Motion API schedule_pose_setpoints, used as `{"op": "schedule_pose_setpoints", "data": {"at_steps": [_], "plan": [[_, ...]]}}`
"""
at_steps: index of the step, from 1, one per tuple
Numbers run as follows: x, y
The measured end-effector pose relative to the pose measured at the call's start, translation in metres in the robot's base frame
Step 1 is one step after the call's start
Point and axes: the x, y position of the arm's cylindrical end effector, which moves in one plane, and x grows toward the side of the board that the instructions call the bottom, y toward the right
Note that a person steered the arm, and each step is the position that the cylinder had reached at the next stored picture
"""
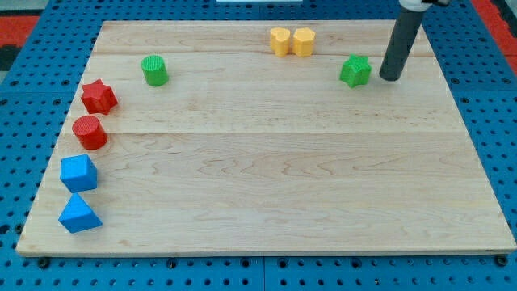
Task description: Put the green star on top of the green circle
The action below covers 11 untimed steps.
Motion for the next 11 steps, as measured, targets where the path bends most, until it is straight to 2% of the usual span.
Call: {"op": "schedule_pose_setpoints", "data": {"at_steps": [1, 2, 3, 4, 5, 7, 8, 9, 10, 11], "plan": [[-0.008, -0.088], [-0.007, -0.221], [0.001, -0.176], [0.036, -0.119], [0.053, -0.202], [-0.002, -0.310], [-0.009, -0.308], [-0.053, -0.295], [-0.052, -0.334], [-0.083, -0.331]]}}
